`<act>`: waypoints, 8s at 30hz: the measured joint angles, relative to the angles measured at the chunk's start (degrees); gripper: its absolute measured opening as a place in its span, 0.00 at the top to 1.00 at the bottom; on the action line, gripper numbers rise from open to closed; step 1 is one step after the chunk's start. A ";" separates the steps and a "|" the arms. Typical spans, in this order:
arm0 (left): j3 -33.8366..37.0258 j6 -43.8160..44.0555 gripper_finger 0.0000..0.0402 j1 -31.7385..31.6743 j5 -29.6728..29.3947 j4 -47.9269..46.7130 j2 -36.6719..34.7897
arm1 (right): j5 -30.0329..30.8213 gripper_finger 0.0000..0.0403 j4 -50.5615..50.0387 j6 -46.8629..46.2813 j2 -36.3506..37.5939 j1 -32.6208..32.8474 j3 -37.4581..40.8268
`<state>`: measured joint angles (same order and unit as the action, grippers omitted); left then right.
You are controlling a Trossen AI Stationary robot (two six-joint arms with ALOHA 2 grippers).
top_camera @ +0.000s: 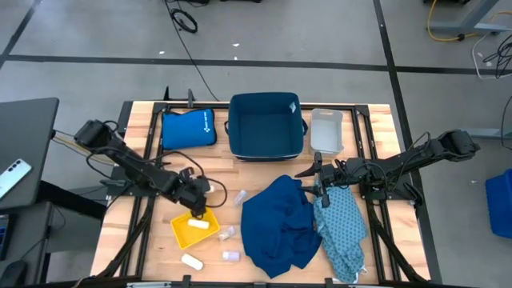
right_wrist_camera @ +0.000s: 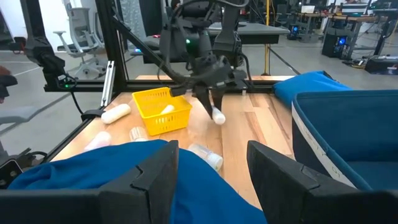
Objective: Pick & Place Medicine items
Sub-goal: Put the top white rolled gauze into the yellow bin, then put the white rolled gauze into the yellow bin
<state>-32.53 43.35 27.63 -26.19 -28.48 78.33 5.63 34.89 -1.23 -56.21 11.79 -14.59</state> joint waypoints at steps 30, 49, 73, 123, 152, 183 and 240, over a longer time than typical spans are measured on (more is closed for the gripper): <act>-0.02 -25.41 0.88 23.31 -7.14 31.00 -13.52 | 0.07 0.51 1.40 0.46 -0.02 -0.01 0.00; -0.03 5.28 0.88 21.36 8.14 10.23 -12.11 | 0.35 0.51 1.51 0.63 0.00 0.00 0.00; -2.64 6.37 0.45 16.58 17.06 6.76 -4.18 | 0.35 0.51 1.29 0.84 -0.02 0.00 0.00; -34.91 -6.46 0.47 29.91 10.41 -7.86 25.14 | 2.69 0.51 0.20 1.92 -0.02 0.06 0.00; -35.17 -0.56 0.86 30.55 11.53 -6.39 33.02 | 2.54 0.51 -0.12 1.95 -0.01 0.04 -0.02; -26.35 -24.05 0.88 32.71 -7.73 26.84 14.14 | 1.92 0.51 -0.44 2.12 0.00 0.04 -0.02; 6.71 9.73 0.76 17.36 11.23 14.83 -5.82 | 2.23 0.51 -1.31 0.59 -0.02 0.03 -0.02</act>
<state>-25.83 53.07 44.98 -14.97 -13.65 72.51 7.86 33.58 -0.64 -56.23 11.82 -14.61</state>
